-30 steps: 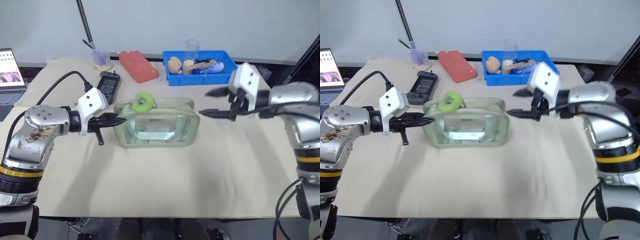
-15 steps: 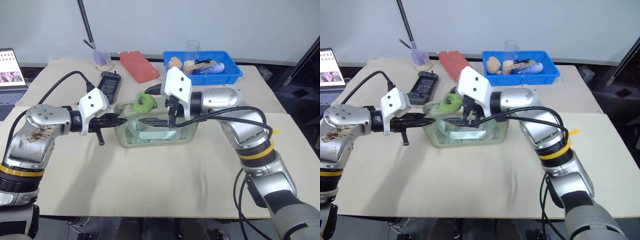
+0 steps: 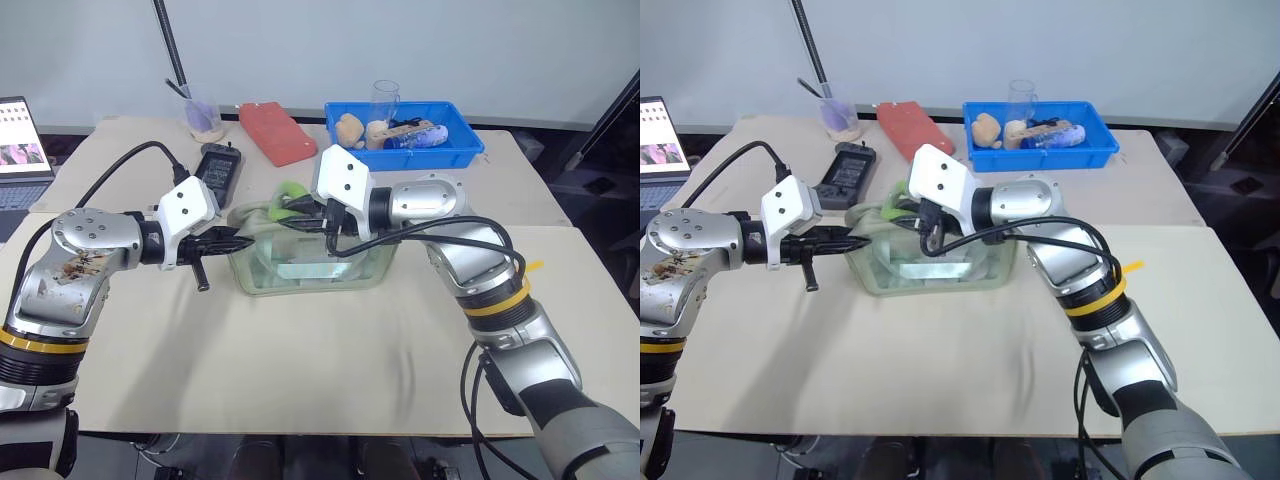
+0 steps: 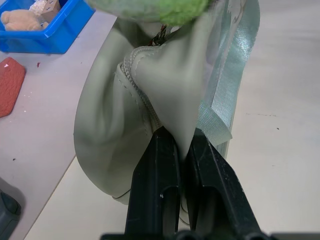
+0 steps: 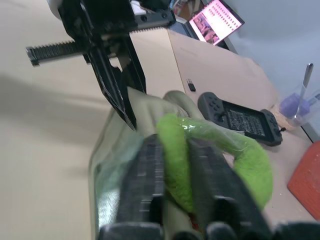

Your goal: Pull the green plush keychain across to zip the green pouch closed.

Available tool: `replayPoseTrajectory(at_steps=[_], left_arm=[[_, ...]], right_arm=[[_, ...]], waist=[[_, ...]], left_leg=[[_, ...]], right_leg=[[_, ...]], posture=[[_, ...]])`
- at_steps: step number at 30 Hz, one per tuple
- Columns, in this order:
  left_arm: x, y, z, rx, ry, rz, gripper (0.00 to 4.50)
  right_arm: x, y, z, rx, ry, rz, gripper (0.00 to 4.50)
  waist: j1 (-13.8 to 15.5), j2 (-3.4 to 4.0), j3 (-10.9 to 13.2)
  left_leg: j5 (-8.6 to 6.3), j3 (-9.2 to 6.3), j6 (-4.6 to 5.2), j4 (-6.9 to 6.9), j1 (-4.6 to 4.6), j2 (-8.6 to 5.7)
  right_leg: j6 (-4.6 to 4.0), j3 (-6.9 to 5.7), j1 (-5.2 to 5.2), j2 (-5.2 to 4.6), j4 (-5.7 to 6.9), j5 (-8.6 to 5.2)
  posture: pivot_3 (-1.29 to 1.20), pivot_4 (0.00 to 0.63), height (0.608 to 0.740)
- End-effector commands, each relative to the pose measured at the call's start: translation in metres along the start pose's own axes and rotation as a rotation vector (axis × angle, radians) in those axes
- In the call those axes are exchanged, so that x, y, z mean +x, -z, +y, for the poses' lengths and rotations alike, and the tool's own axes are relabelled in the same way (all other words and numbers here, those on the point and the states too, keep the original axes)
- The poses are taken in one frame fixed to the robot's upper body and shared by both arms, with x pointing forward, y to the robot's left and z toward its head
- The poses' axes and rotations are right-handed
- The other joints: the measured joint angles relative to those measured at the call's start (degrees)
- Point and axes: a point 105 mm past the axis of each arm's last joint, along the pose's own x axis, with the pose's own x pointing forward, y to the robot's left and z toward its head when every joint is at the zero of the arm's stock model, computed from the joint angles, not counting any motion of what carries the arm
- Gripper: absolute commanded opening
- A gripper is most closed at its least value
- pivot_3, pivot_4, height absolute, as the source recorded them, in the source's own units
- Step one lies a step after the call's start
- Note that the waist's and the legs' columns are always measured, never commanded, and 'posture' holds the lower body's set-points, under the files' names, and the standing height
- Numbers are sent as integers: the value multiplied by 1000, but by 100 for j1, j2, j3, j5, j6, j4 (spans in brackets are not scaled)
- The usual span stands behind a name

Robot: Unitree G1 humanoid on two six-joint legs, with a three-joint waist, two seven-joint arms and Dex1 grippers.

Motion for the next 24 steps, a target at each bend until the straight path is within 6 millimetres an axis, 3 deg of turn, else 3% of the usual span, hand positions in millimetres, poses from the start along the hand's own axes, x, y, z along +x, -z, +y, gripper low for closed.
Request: replayPoseTrajectory(at_steps=[1,6,10,13,16,21,24], left_arm=[[-1,-5,1,21,-2,-8,0],[-3,-1,4,20,-11,-2,0],[-7,5,13,24,-38,9,0],[-9,5,16,29,-38,6,0],[-11,6,24,40,-39,12,0],[-10,7,31,48,-24,9,0],[-5,7,35,45,-17,-4,0]], right_arm=[[-11,-12,-10,-12,32,-49,52],[-51,-16,-43,64,193,-49,52],[-100,4,-71,85,401,75,52],[-123,14,-77,91,466,140,52],[-167,38,-86,91,593,281,52],[-205,75,-85,114,728,430,52],[-188,110,-55,178,660,472,52]], waist=[[1,0,0],[21,0,0],[10,0,0],[2,0,0],[-3,0,0],[-23,-1,0],[-15,-1,0]], left_leg=[[0,0,0,0,0,0],[0,-1,0,0,-1,0],[0,2,0,-1,0,-2],[0,2,0,-4,3,0],[0,1,0,-7,3,0],[0,2,0,-6,2,-1],[0,-2,1,-7,2,-2]], right_leg=[[0,0,0,0,0,0],[0,0,2,-1,-1,0],[-35,0,1,-5,-4,-20],[-43,-1,0,-4,0,-26],[-44,-1,-2,-2,0,-27],[-44,-1,-2,-3,-2,-28],[-37,0,1,-1,0,-32]], posture=[[0,150,740],[0,150,740],[0,150,740],[0,150,740],[0,150,740],[0,150,740],[0,150,740]])
